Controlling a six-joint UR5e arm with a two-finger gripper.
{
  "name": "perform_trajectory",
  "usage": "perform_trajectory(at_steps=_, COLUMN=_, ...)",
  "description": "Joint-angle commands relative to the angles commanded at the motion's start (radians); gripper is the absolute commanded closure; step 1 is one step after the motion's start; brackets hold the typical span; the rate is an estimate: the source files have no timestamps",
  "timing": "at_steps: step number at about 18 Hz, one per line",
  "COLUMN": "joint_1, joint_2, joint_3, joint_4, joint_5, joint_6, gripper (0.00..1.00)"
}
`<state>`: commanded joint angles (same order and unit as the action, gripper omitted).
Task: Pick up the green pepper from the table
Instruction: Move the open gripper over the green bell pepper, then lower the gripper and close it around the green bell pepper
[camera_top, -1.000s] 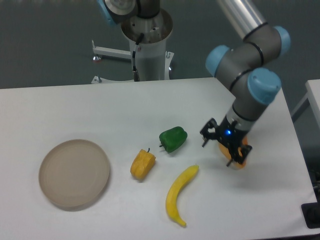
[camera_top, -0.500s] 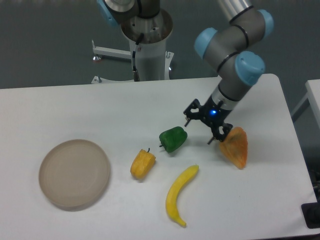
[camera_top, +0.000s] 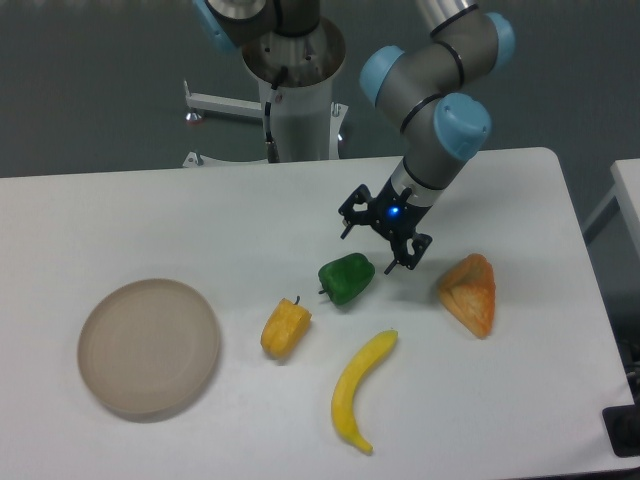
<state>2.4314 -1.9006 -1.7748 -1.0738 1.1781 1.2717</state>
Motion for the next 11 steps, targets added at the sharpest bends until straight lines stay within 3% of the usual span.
perform_trajectory(at_steps=6, joint_1=-0.021, joint_2=-0.025, joint_3=-0.009, joint_4=0.054, joint_5=0.0, joint_6=0.0, gripper=0.0)
perform_trajectory(at_steps=11, joint_1=-0.038, joint_2=-0.037, joint_3=-0.012, joint_4=0.061, joint_5=0.0, joint_6=0.0, gripper=0.0)
